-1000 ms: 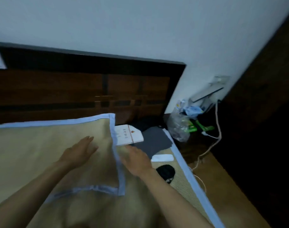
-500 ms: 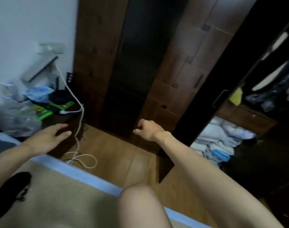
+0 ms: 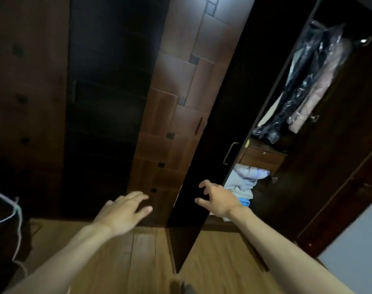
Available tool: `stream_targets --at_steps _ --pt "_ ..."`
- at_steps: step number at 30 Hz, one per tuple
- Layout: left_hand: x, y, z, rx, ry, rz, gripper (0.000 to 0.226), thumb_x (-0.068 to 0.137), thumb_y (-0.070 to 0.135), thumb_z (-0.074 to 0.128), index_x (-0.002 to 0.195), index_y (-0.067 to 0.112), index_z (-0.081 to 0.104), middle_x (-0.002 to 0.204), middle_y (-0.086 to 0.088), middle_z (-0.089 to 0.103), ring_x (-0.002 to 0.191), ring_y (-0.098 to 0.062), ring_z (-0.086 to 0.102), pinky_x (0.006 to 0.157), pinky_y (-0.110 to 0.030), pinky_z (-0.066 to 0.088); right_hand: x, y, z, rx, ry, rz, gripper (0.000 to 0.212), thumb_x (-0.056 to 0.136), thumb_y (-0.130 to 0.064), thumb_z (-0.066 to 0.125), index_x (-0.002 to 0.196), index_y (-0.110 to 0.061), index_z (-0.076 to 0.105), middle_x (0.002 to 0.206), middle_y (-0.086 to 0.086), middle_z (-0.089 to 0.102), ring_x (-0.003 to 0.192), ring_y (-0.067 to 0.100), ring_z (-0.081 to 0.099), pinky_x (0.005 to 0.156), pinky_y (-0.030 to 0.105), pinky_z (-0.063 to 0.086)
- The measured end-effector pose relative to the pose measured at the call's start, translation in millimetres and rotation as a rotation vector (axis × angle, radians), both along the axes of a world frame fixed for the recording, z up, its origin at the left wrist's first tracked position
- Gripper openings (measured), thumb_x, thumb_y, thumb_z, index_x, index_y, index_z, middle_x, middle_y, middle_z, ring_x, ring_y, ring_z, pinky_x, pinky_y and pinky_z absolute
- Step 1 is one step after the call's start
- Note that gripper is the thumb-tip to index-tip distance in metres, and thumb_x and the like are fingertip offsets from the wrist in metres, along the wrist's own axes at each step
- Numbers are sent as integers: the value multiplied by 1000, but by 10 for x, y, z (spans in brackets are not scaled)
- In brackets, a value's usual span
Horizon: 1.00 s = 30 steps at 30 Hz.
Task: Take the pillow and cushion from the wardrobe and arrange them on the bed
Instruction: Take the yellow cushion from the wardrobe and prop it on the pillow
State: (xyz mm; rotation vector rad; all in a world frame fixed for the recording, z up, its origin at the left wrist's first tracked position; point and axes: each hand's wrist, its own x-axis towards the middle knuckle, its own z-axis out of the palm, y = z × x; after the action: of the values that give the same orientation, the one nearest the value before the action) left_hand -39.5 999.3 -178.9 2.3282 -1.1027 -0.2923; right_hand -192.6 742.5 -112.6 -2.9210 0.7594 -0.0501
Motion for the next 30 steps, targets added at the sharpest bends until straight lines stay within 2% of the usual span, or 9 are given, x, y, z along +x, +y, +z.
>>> stream_targets --at_steps 5,8,11,13,15,18,22,27,30 --pt "-345 -1943 896 20 -162 -316 50 99 63 39 143 39 43 153 20 37 137 -10 42 107 -44 35 -242 -1549 1206 -161 -227 107 42 95 -47 66 126 -21 54 101 -2 72 90 21 68 75 39 53" --pt "-608 -3648 1474 22 -517 -596 49 97 65 37 136 36 46 140 16 48 128 -11 49 95 -40 38 -387 -2965 1648 -291 -349 152 35 94 -44 68 118 -20 59 88 -7 71 79 18 68 71 39 52" --pt "-726 -5350 2037 76 -734 -709 46 97 59 39 131 29 48 131 4 54 123 -22 51 93 -43 37 -462 -4388 1890 -341 -356 54 40 94 -47 67 120 -18 56 97 -1 72 88 24 68 75 40 52" --pt "-698 -6357 2331 164 -756 -677 42 100 53 40 128 23 48 130 -4 54 123 -29 51 94 -44 36 -404 -5206 1940 -300 -299 -58 49 93 -49 66 127 -16 53 117 8 70 104 30 66 83 42 52" --pt "-502 -7168 2486 335 -683 -571 49 102 52 38 138 20 43 141 -8 50 129 -30 47 101 -45 36 -267 -5868 1943 -215 -218 -160 57 94 -49 63 136 -14 48 132 12 61 117 33 61 93 45 50" --pt "28 -7853 2541 503 -540 -310 61 103 54 34 151 17 29 153 -10 39 136 -33 39 108 -45 34 -7 -6615 1950 -73 -98 -239 65 97 -46 61 147 -12 38 145 15 50 128 36 54 101 43 46" --pt "567 -8354 2499 473 -533 -143 64 102 56 34 151 16 24 153 -11 37 136 -34 38 108 -48 33 463 -7268 1903 65 -59 -272 75 98 -51 60 154 -9 31 156 16 40 139 33 45 110 40 40" --pt "1007 -8975 2222 369 -631 -124 69 102 52 36 156 14 15 153 -9 37 136 -29 37 109 -49 33 1051 -7756 1482 276 -148 -395 91 97 -54 61 158 -2 18 156 20 40 140 36 45 111 43 41" --pt "1334 -9180 1952 348 -685 -121 71 103 52 32 158 14 11 154 -6 35 135 -25 39 108 -47 34 1326 -7834 1149 329 -170 -369 80 95 -53 64 148 -4 29 148 19 46 131 37 51 106 45 45"
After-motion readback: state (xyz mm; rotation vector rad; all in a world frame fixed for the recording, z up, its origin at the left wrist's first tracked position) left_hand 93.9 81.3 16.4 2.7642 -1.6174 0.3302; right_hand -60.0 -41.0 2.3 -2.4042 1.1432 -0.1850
